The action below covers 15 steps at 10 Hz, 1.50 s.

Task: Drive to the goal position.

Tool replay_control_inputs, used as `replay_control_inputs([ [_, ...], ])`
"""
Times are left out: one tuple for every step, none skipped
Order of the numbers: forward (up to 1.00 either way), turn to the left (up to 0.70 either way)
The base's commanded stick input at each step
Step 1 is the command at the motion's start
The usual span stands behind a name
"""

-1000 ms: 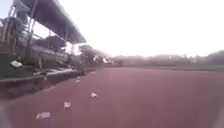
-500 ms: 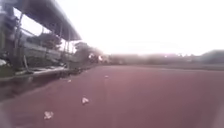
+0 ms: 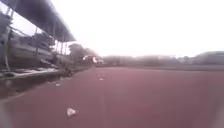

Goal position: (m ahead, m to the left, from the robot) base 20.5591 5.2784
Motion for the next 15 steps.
replay_control_inputs([
  [0.7,0.35],
  [0.7,0.26],
  [0.7,0.01],
  [0.7,0.0],
  [0.7,0.1],
  [0.7,0.32],
  [0.7,0.16],
  [0.7,0.23],
  [0.7,0.18],
  [0.7,0.3],
  [0.7,0.35],
  [0.7,0.3],
  [0.7,0.03],
  [0.7,0.02],
  [0.7,0.1],
])
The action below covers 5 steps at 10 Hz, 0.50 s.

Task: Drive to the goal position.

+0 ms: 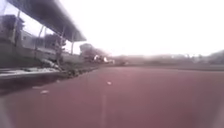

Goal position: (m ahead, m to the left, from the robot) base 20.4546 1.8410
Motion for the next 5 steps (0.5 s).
replay_control_inputs([
  [0.7,0.3],
  [0.7,0.18],
  [0.7,0.29],
  [0.7,0.05],
  [0.7,0.18],
])
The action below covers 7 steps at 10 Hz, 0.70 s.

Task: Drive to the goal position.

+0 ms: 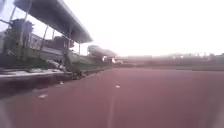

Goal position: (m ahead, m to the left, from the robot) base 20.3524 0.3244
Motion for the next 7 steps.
replay_control_inputs([
  [0.7,0.28],
  [0.7,0.03],
  [0.7,0.19],
  [0.7,0.35],
  [0.7,0.35],
  [0.7,0.0],
  [0.7,0.0],
])
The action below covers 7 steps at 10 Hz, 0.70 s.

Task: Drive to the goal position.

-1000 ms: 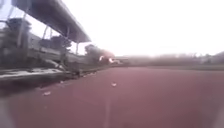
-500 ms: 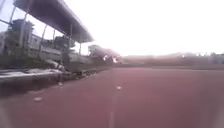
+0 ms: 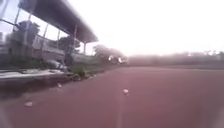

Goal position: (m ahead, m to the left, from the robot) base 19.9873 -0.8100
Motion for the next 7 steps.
replay_control_inputs([
  [0.7,0.0],
  [0.7,0.0],
  [0.7,0.0],
  [0.7,0.0],
  [0.7,0.0],
  [0.7,0.03],
  [0.7,0.12],
])
